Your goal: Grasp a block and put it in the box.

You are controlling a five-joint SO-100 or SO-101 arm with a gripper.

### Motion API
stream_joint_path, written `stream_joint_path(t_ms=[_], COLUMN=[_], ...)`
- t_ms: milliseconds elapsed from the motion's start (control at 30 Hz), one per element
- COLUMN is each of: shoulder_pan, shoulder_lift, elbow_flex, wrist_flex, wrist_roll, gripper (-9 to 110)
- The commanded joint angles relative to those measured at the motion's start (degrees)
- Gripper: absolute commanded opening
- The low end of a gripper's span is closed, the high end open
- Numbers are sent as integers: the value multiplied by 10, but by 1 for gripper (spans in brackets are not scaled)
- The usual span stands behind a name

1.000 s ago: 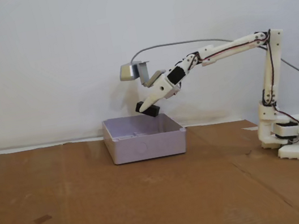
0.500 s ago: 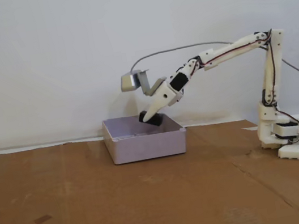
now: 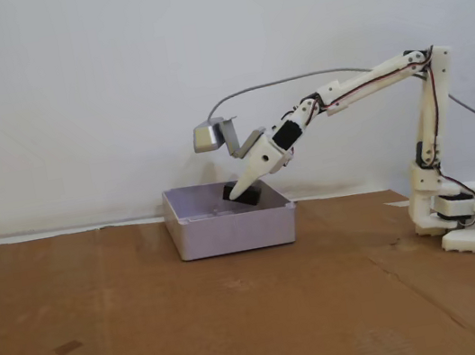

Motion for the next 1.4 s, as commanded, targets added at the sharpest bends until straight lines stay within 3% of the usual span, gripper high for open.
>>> stream_joint_path(t_ms=[0, 1267, 1367], shoulder_pan=[-3, -3, -3], shoulder_lift=[12, -62, -62], elbow_flex=[-27, -35, -33], wrist_flex=[-31, -92, -92], wrist_roll=[-4, -20, -20], gripper=[0, 0, 6])
